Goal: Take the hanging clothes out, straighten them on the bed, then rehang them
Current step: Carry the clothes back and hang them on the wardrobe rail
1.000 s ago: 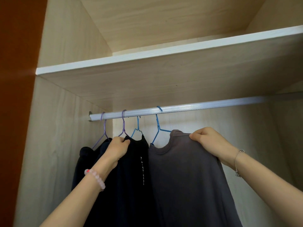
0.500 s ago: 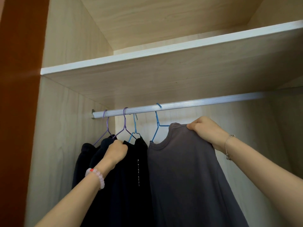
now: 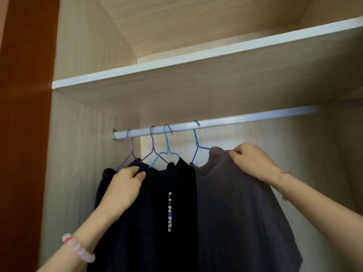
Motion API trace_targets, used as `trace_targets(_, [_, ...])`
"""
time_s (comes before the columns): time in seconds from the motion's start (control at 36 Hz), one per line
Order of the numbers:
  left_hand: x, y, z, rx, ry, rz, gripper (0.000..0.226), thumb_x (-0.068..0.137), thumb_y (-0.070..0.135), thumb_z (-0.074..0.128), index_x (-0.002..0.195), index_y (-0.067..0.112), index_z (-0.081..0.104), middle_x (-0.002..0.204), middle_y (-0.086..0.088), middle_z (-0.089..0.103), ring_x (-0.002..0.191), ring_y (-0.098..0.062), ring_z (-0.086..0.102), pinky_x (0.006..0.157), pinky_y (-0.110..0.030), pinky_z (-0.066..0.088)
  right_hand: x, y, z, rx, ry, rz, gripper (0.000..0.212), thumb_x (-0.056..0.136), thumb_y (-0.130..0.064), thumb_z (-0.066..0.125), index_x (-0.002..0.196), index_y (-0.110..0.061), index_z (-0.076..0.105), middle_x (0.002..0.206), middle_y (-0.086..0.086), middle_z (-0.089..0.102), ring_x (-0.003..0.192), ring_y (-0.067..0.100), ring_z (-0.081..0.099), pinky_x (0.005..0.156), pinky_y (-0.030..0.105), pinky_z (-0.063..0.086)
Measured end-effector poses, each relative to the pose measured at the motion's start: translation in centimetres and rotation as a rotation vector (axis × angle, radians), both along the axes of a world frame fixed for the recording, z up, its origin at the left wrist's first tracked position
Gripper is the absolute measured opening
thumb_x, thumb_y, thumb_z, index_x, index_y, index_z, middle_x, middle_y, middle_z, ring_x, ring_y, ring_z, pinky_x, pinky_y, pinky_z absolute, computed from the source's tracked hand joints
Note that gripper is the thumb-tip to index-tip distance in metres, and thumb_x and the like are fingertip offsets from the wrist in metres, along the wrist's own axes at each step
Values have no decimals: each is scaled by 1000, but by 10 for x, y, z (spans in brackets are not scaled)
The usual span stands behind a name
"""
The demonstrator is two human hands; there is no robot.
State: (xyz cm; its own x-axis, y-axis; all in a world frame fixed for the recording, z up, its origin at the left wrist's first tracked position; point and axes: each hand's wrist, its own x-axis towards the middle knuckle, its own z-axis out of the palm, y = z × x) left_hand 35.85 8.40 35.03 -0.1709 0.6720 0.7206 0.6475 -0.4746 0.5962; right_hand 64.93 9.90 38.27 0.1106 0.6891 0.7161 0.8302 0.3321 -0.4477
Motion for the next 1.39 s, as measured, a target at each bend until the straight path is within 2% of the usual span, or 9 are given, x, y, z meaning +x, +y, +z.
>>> trace_targets(0.14, [-8,-11,25,19,-140,-34,24,91,17,50,82,2,66,87,-21,71,83,-34,66,78,-39,48,-10,1,-8,-47,-52,17,34,97,-24,40,75,-5,58,68,5,58,77,31,60,63,33,40])
trace_targets(0.36, [21,16,50,-63,-125,-3,23,86,11,48,80,-8,60,80,-21,65,80,-37,62,72,-36,46,-25,7,-17,-98,-123,23,38,100,-34,36,71,-12,49,67,0,52,71,28,55,60,33,39])
trace_targets(0.61, [23,9,62,19,76,140,24,89,9,41,66,4,45,66,-9,48,62,-25,41,50,-30,28,-25,12,-19,-128,-111,33,35,98,-26,40,64,-17,44,63,-1,50,60,20,48,52,29,34])
trace_targets(0.81, [17,12,99,-2,253,255,21,87,7,41,77,-2,57,65,-8,50,72,-30,47,49,-29,29,-18,9,-17,-130,-83,33,35,97,-26,42,63,-17,45,63,0,52,62,21,50,53,30,34])
trace_targets(0.89, [15,19,103,-46,280,278,21,88,9,41,88,-1,60,73,-10,53,76,-30,48,59,-29,33,-17,7,-17,-125,-71,43,32,97,-26,41,69,-13,50,68,3,55,66,23,51,55,31,34])
trace_targets(1.08, [10,27,79,-155,388,256,31,88,10,44,57,7,39,63,-7,48,59,-21,44,51,-28,32,-13,-1,-7,-120,-37,80,38,97,-35,43,72,-9,55,72,10,61,70,28,57,58,31,36])
trace_targets(1.19, [-4,23,77,-19,510,490,16,86,14,44,83,5,56,93,-18,59,78,-31,48,70,-31,39,-7,1,-1,-139,-50,27,37,94,-29,45,92,0,68,92,14,72,88,31,66,69,32,44])
trace_targets(1.28, [-12,14,85,21,625,645,33,87,18,43,114,13,62,107,-18,61,94,-37,57,71,-32,39,-4,6,-1,-56,-131,-129,33,95,-27,41,101,-9,68,103,13,70,95,35,63,75,35,46])
trace_targets(1.39, [-12,4,92,95,774,765,32,87,19,45,112,15,63,105,-15,63,97,-36,60,71,-32,39,0,8,-4,96,-262,-280,32,96,-26,38,100,-11,66,107,17,68,98,40,62,75,38,46])
